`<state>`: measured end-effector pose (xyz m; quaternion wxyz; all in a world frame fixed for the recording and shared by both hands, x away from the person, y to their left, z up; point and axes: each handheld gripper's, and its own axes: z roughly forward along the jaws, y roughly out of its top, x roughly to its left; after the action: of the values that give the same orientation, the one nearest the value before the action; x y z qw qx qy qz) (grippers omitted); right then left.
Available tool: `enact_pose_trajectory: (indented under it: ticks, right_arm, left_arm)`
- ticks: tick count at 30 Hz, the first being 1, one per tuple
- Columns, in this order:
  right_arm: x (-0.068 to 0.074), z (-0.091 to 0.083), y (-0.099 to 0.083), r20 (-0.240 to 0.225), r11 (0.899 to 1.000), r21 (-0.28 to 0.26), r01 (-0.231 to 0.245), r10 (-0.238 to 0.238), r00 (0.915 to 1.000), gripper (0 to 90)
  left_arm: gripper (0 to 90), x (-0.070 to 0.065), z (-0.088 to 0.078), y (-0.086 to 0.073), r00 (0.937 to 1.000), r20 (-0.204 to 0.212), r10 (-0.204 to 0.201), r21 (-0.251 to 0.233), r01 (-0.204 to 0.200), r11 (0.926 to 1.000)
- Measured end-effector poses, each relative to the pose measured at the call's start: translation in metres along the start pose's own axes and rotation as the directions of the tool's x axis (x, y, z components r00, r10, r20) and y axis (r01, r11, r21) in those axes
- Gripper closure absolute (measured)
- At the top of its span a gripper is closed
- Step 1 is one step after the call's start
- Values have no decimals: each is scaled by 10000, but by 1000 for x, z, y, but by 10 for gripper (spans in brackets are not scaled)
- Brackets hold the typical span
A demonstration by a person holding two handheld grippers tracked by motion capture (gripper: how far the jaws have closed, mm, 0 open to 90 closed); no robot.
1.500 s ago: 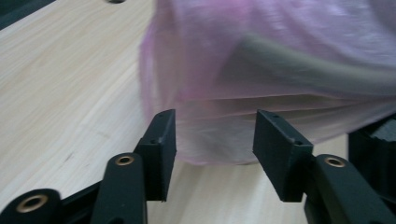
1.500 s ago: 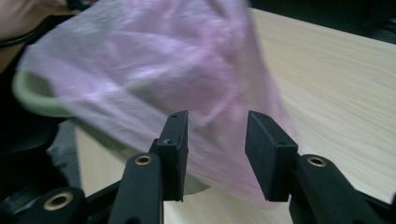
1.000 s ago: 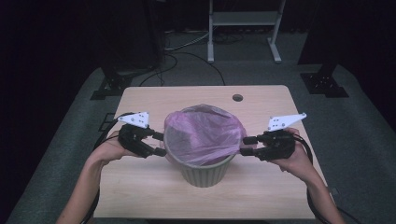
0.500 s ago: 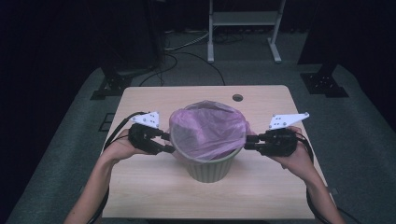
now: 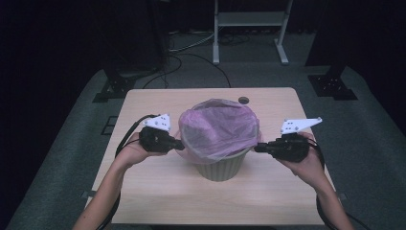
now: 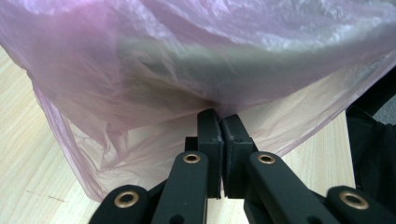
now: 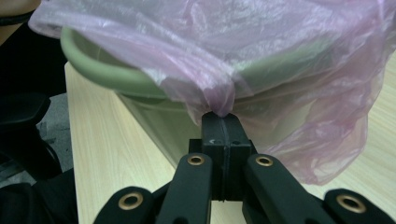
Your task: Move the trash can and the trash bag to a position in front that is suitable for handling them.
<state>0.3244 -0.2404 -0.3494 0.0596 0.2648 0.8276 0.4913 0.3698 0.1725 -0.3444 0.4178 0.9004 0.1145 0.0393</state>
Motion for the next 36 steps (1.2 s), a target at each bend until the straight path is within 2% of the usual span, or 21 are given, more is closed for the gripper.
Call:
enact_pose_trajectory:
  ticks: [9, 17, 21, 24, 28, 29, 30, 31, 32, 33, 35, 36]
  right_arm:
    - [0, 3, -15, -313, 9997, 194, -173, 179, 9993, 900]
    - [1, 16, -25, -518, 9973, 690, -237, 273, 9983, 900]
    - [1, 23, -33, -473, 9942, 1041, -261, 312, 9984, 900]
    - [-2, 30, -42, -446, 9899, 1372, -370, 435, 9981, 900]
    - [-3, 31, -48, -513, 9888, 1423, -451, 528, 9973, 900]
    - [-5, 25, -49, -669, 9904, 1253, -592, 680, 9954, 830]
    - [-5, 25, -49, -669, 9904, 1253, -592, 680, 9954, 830]
    - [-6, 22, -49, -863, 9914, 1125, -665, 764, 9933, 782]
    - [-7, 12, -48, -947, 9934, 877, -741, 823, 9921, 696]
    - [-7, 12, -48, -947, 9934, 877, -741, 823, 9921, 696]
    - [-7, 4, -47, -1104, 9951, 700, -702, 777, 9908, 652]
    - [-6, -6, -43, -1043, 9972, 363, -658, 693, 9921, 605]
  left_arm:
    - [900, 1, 0, -16, 9995, -14, -317, 65, 317, 9995]
    - [900, -1, 8, -26, 9990, 196, -390, 134, 387, 9992]
    - [900, -1, 17, -33, 9988, 213, -448, 537, 436, 9976]
    - [900, 1, 23, -40, 9978, 222, -618, 666, 602, 9960]
    - [900, 2, 21, -44, 9968, 308, -742, 559, 724, 9958]
    - [867, 1, 18, -43, 9962, 344, -798, 476, 782, 9958]
    - [867, 1, 15, -42, 9965, 357, -751, 435, 736, 9963]
    - [840, 0, 11, -40, 9966, 368, -731, 388, 717, 9967]
    - [775, -1, 7, -39, 9967, 353, -736, 328, 725, 9968]
    - [775, -2, 3, -37, 9967, 349, -731, 276, 721, 9970]
    - [719, -3, -4, -35, 9973, 251, -694, 173, 689, 9975]
    - [654, -4, -11, -31, 9968, 270, -754, -100, 756, 9971]
